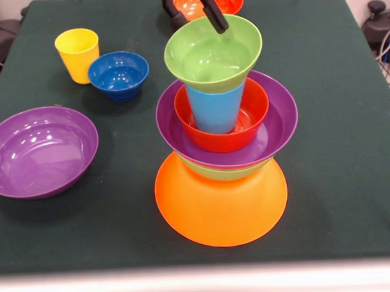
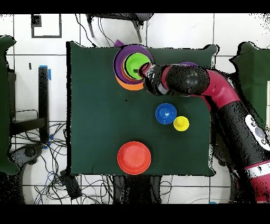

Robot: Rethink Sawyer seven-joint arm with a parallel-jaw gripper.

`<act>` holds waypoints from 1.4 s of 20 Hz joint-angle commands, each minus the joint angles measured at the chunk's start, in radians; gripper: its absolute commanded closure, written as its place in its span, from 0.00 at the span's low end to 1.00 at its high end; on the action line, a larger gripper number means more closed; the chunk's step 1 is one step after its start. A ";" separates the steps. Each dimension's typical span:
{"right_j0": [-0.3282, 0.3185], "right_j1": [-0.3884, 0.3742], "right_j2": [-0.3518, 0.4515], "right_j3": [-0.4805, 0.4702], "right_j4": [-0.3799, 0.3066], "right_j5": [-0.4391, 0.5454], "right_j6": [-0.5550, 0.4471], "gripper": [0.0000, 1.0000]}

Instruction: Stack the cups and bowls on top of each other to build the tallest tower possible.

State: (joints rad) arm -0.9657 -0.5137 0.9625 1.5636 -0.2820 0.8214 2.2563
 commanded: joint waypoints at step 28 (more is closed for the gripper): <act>0.080 -0.026 -0.112 -0.057 -0.048 0.114 -0.154 0.00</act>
State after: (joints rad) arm -0.9246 -0.5556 0.9279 1.5341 -0.2828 0.8218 2.2563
